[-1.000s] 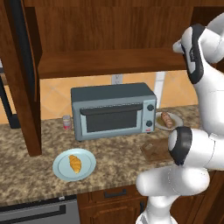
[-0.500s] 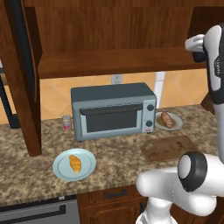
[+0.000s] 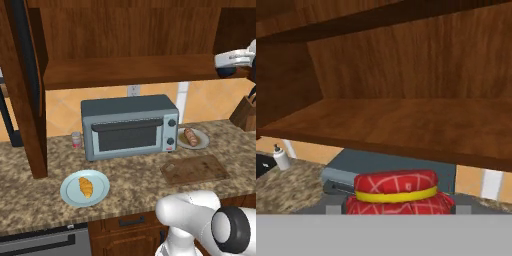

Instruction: From the different types of pastries on the counter, select a croissant and place it on the cutting board. Then retrieve a jar of jam from the cabinet and place it alongside the croissant on the cutting board.

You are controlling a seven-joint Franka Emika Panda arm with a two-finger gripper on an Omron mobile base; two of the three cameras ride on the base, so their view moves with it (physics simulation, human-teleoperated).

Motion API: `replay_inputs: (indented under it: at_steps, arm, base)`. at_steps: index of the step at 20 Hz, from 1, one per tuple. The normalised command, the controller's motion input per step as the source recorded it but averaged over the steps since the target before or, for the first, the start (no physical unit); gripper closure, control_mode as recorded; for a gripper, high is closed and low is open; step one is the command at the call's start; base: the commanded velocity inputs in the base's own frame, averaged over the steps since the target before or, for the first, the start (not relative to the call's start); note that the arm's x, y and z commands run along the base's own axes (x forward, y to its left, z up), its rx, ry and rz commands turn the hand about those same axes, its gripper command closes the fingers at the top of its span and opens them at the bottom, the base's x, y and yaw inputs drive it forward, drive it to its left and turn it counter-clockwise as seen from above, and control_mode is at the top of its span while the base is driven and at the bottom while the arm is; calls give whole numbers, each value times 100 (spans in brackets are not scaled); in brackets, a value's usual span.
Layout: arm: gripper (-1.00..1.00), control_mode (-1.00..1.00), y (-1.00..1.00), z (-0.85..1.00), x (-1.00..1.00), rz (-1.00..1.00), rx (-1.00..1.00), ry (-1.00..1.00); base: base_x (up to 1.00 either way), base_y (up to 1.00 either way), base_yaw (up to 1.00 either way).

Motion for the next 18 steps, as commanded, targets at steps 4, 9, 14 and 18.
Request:
replay_inputs:
  at_steps: [4,9,14,18]
  arm:
    - [100,-100,54,0,-63,12,0,-2]
    - [100,-100,29,-3,-67,25,3,4]
    - [100,-100,83,-46,-37,25,0,10]
    - [100,-100,60,-60,-35,23,0,2]
  base:
    - [0,0,0]
    - [0,0,0]
    - [0,0,0]
    - [0,0,0]
